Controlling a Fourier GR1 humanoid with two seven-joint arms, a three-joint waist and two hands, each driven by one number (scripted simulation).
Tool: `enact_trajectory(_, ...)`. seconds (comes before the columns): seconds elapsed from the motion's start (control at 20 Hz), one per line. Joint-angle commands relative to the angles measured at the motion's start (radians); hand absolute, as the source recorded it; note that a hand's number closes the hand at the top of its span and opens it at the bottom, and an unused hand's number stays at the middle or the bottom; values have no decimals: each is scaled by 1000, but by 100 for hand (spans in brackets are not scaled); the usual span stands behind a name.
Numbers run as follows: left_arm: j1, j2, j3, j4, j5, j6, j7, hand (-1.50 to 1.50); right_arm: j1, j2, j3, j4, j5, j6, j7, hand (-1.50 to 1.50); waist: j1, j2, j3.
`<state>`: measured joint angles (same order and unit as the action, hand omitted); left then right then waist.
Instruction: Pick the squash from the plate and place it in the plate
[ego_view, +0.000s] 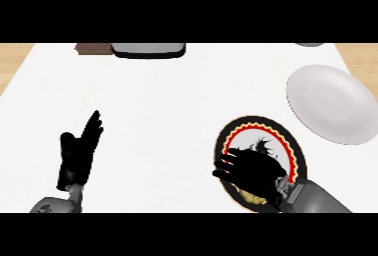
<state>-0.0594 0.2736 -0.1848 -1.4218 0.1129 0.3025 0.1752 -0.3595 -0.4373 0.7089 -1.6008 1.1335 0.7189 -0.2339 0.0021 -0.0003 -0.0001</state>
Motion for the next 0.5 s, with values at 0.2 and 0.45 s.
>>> enact_trajectory(0.2, -21, -60, 18, 26, -48, -21, 12, 0, 17, 31, -18, 126, 117, -65, -87, -150, 0, 0, 0)
enact_trajectory(0.45, 17, -27, 40, -85, -61, -33, 79, 0, -13, 46, -20, 179, 160, -157, -188, 150, 3, 0, 0)
